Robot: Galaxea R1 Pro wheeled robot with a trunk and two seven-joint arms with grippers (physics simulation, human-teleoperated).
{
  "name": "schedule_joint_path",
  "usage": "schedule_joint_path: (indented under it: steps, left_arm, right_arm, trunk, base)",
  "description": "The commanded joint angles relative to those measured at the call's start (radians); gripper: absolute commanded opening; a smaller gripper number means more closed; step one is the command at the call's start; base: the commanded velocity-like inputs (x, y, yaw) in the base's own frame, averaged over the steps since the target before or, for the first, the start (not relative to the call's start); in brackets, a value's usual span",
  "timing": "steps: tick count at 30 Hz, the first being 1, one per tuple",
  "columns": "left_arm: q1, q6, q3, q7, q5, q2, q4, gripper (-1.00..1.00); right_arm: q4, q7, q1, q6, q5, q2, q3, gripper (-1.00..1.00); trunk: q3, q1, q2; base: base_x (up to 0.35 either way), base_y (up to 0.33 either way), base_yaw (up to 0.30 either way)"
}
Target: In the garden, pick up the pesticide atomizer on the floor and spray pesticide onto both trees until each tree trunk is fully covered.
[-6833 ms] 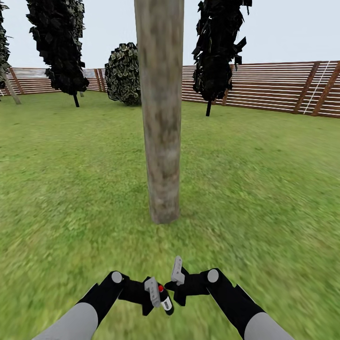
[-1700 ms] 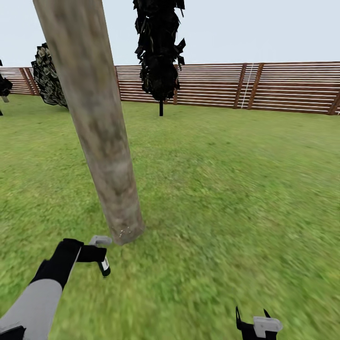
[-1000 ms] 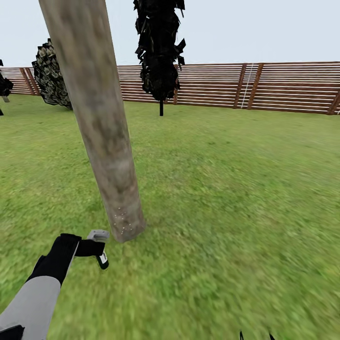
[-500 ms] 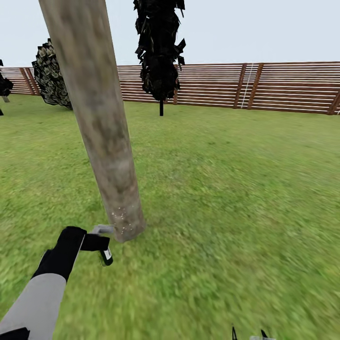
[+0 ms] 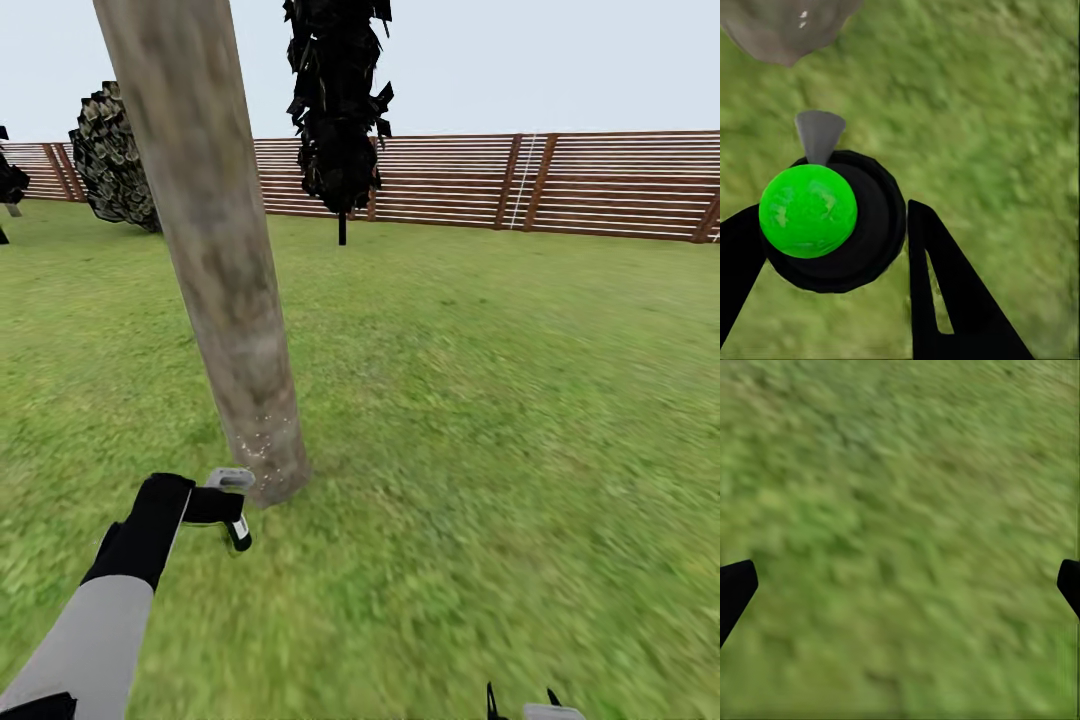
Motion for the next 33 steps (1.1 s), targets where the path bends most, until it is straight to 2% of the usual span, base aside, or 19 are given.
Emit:
schedule_joint_path:
  steps: [1,4,6,11,16,18,21,22,24,27,31,33]
  left_arm:
    - [-0.001,-0.002,-0.001,0.000,-0.012,-0.013,-0.017,-1.00]
    - [0.001,0.025,-0.001,0.001,-0.014,-0.036,-0.057,-1.00]
    - [0.006,0.057,-0.001,0.000,-0.016,-0.029,-0.077,-1.00]
    - [0.005,0.069,-0.001,0.000,-0.019,-0.019,-0.082,-1.00]
    - [0.000,0.074,-0.009,0.001,-0.019,-0.023,-0.082,-1.00]
    - [-0.004,0.081,-0.033,0.001,-0.019,-0.029,-0.083,-1.00]
    - [-0.032,0.134,-0.108,0.002,-0.019,-0.038,-0.084,-1.00]
    - [-0.039,0.140,-0.116,0.002,-0.019,-0.039,-0.087,-1.00]
    - [-0.049,0.151,-0.124,0.002,-0.020,-0.033,-0.103,-1.00]
    - [-0.053,0.157,-0.115,0.001,-0.020,-0.015,-0.137,-1.00]
    - [-0.054,0.163,-0.088,-0.004,-0.016,0.040,-0.166,-1.00]
    - [-0.053,0.163,-0.090,-0.005,-0.016,0.039,-0.169,-1.00]
  right_arm:
    - [0.001,0.000,0.000,0.000,0.001,-0.001,0.000,1.00]
    - [0.003,0.000,0.000,0.000,0.001,0.000,0.000,1.00]
    - [0.003,0.001,0.000,0.000,0.001,0.000,0.000,1.00]
    - [0.005,0.001,0.001,0.000,0.002,0.001,0.001,1.00]
    - [0.005,0.002,0.002,0.002,0.004,0.002,0.002,1.00]
    - [0.005,0.001,0.003,0.002,0.004,0.002,0.002,1.00]
    - [0.005,0.001,0.003,0.002,0.004,0.002,0.002,1.00]
    - [0.005,0.001,0.003,0.002,0.004,0.002,0.002,1.00]
    - [0.005,0.001,0.002,0.002,0.004,0.002,0.002,1.00]
    - [0.005,0.002,0.003,0.002,0.004,0.002,0.002,1.00]
    - [0.005,0.001,0.003,0.002,0.004,0.002,0.002,1.00]
    - [0.005,0.001,0.003,0.002,0.004,0.002,0.002,1.00]
  trunk:
    - [0.000,0.000,0.000]
    - [0.000,0.000,0.000]
    - [0.000,0.000,0.000]
    - [0.000,0.000,0.000]
    - [0.000,0.000,0.000]
    - [0.000,0.000,0.000]
    - [0.000,0.000,0.000]
    - [0.000,0.000,0.000]
    - [0.000,0.000,0.000]
    - [0.000,0.000,0.000]
    - [0.000,0.000,0.000]
    - [0.000,0.000,0.000]
  base:
    - [-0.003,0.001,0.000]
    - [-0.001,0.000,0.000]
    - [-0.109,0.025,0.000]
    - [-0.282,0.077,0.000]
    - [-0.085,0.017,0.000]
    - [-0.008,0.002,0.000]
    - [-0.002,0.000,0.000]
    - [0.000,0.000,0.000]
    - [0.000,0.000,0.000]
    - [0.000,0.000,0.000]
    - [0.000,0.000,0.000]
    - [0.000,0.000,0.000]
